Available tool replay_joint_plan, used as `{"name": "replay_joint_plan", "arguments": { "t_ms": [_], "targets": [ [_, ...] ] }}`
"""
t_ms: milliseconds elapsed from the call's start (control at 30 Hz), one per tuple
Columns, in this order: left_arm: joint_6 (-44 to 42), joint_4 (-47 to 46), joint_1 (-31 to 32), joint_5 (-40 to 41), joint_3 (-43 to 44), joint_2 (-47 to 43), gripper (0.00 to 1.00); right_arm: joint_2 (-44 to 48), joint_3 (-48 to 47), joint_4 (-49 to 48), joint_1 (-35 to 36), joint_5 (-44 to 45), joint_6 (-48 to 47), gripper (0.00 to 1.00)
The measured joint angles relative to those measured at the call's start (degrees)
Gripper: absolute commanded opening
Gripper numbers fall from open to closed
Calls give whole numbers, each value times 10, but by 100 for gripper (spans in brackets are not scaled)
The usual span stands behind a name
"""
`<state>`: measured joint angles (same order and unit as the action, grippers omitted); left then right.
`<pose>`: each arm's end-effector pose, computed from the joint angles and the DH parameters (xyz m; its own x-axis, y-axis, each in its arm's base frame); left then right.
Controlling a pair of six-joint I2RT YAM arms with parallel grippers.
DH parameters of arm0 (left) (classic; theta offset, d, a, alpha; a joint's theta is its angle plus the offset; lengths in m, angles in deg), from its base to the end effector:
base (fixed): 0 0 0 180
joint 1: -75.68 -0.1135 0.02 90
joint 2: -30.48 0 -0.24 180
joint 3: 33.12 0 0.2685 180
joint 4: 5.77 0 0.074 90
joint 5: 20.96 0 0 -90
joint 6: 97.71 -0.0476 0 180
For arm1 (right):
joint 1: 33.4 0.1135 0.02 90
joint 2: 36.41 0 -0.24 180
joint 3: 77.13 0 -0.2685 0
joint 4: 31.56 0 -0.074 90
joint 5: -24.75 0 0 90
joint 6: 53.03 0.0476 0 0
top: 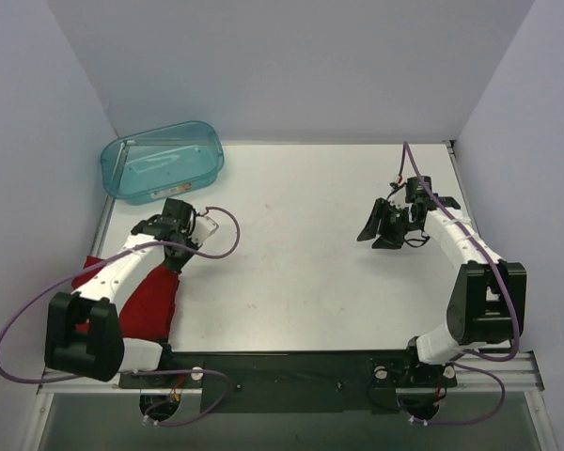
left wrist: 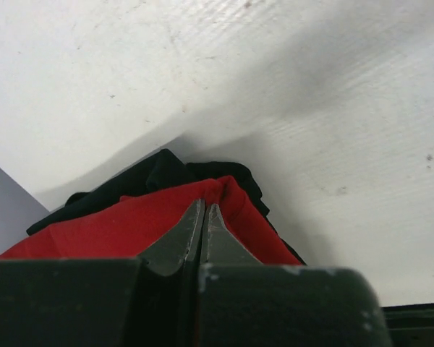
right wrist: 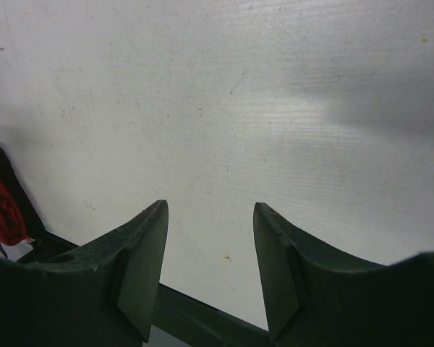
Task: Fold and stack the t-shirts
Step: Put the neatly folded tshirt into the corner of the board with the left arm
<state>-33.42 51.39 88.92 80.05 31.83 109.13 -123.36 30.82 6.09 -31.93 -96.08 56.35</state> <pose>0.2680 -0.0537 0.1712 -0.7575 0.6157 -0.2171 0.5466 0.7800 0.3048 0.3358 0.0330 0.1929 -0.8593 0.2630 -0.4386 -0.0513 0.8090 0.5856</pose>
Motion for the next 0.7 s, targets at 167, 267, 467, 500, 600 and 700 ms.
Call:
{"name": "replay_joint_plan", "arguments": {
  "t_ms": [167, 267, 467, 500, 600, 700],
  "targets": [
    [-6, 12, 4, -28, -24, -47, 0, 3, 0, 0, 0, 0, 0, 46],
    [-10, 15, 4, -29, -34, -45, 24, 3, 0, 0, 0, 0, 0, 47],
    [-19, 27, 4, -94, -34, -44, 54, 4, 0, 2, 0, 0, -1, 48],
    [-21, 28, 4, -114, -33, -45, 61, 4, 0, 2, 0, 1, -1, 49],
    [-20, 29, 4, -183, -32, -59, 64, 10, 0, 2, 0, 7, -2, 52],
    [-6, 26, 4, -245, -19, -93, 80, 26, 0, 0, -1, 11, -3, 55]
  ]
}}
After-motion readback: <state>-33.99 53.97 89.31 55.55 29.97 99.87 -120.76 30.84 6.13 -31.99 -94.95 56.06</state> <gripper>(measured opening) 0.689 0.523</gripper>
